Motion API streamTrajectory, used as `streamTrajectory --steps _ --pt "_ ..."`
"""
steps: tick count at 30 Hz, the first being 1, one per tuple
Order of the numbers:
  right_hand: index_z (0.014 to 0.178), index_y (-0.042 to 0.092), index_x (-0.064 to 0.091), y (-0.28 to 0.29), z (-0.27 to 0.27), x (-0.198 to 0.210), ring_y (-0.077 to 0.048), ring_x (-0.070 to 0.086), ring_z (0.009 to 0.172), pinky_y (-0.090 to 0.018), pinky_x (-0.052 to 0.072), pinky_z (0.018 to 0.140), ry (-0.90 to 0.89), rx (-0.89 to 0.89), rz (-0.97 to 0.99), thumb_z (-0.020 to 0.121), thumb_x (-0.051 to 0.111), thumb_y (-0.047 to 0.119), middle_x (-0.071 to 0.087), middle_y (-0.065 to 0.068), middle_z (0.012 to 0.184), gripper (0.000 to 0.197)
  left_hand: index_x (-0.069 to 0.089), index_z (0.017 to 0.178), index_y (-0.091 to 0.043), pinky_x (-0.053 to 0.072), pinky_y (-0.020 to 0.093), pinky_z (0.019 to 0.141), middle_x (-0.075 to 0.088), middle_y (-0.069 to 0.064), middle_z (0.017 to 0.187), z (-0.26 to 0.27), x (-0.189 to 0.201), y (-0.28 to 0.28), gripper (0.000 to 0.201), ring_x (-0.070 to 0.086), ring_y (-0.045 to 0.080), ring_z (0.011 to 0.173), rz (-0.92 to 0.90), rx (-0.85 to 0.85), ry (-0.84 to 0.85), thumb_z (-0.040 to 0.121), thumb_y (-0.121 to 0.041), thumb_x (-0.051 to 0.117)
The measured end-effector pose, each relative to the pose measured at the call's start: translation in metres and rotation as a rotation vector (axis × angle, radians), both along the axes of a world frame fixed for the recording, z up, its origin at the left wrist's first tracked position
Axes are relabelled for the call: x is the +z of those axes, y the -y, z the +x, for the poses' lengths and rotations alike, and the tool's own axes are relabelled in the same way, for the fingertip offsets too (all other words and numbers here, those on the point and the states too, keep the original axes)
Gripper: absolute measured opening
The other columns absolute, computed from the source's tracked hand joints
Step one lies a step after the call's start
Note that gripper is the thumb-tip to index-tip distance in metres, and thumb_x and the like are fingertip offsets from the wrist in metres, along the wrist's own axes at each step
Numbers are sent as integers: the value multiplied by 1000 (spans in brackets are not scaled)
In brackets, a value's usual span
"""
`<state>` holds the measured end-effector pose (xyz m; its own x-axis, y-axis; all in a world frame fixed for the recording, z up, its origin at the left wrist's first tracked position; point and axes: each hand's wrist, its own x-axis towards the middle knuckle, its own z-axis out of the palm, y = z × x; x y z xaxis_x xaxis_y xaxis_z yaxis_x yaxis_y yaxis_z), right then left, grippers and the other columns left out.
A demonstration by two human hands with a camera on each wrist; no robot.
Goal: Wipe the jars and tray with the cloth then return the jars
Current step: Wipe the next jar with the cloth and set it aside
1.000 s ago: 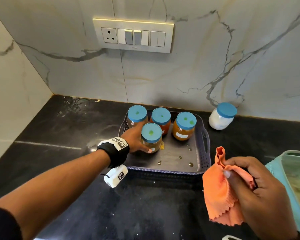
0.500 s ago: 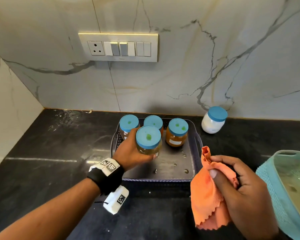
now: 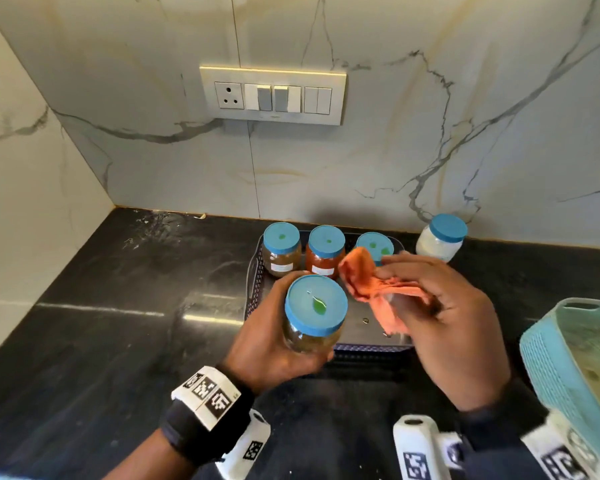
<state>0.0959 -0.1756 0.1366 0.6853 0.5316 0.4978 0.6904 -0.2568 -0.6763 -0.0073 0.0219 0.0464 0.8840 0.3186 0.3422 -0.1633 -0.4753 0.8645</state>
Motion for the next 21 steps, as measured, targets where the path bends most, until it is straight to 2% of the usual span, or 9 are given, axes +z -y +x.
streamTrajectory --steps 2,3,5,7,11,16,18,20,21 --pt "107 17 75 -18 -10 3 -7 62 115 -29 50 99 144 102 -45 85 66 2 69 6 116 27 40 140 -36 54 31 95 62 -11 132 -7 0 1 95 64 11 118 6 -42 -10 64 -13 92" --pt "108 17 74 -27 -18 2 -11 62 115 -33 51 98 207 162 -112 85 61 3 69 5 118 30 43 137 -39 53 27 94 62 -19 129 -12 -2 1 90 63 4 117 75 -64 -22 65 -13 90" --pt "114 17 71 -38 -38 -6 -19 62 111 -40 53 89 322 263 -299 86 50 9 66 4 119 35 53 125 -48 52 28 93 63 -33 118 -22 -2 0 73 61 -8 110 176 -93 -54 64 -26 87" --pt "115 16 69 -34 -50 -12 -21 62 106 -42 55 82 354 292 -377 88 44 12 64 3 117 37 53 129 -45 55 39 94 64 -21 121 -29 -2 -5 78 63 1 113 196 -46 -30 62 -30 87" --pt "109 17 72 -18 -42 -9 -19 64 93 -37 57 75 349 269 -357 89 48 17 66 1 106 32 49 138 -26 54 50 95 62 -4 128 -35 -4 4 83 63 21 117 175 -100 -89 67 -38 90" --pt "107 14 74 -35 -34 4 -17 66 98 -35 58 84 255 195 -372 85 71 9 70 0 107 23 45 143 -17 54 40 96 58 -6 134 -27 17 12 95 60 16 123 169 -89 24 63 -31 94" --pt "107 16 73 -31 -39 11 -13 64 102 -28 55 90 241 265 -366 88 67 11 68 3 110 21 43 143 -23 54 34 99 57 -14 136 -25 27 11 97 59 9 125 154 -122 83 61 -22 94" --pt "108 18 72 -18 -45 17 -7 62 102 -20 51 90 240 351 -391 91 58 17 66 7 110 22 36 142 -35 55 29 94 53 -20 134 -29 30 6 100 58 3 122 222 -62 86 60 -36 92" --pt "107 19 72 -9 -45 18 -5 61 101 -16 49 89 247 366 -407 90 59 17 65 8 109 22 34 144 -35 55 30 93 53 -18 134 -31 29 4 101 58 5 121 257 -34 82 60 -44 90"
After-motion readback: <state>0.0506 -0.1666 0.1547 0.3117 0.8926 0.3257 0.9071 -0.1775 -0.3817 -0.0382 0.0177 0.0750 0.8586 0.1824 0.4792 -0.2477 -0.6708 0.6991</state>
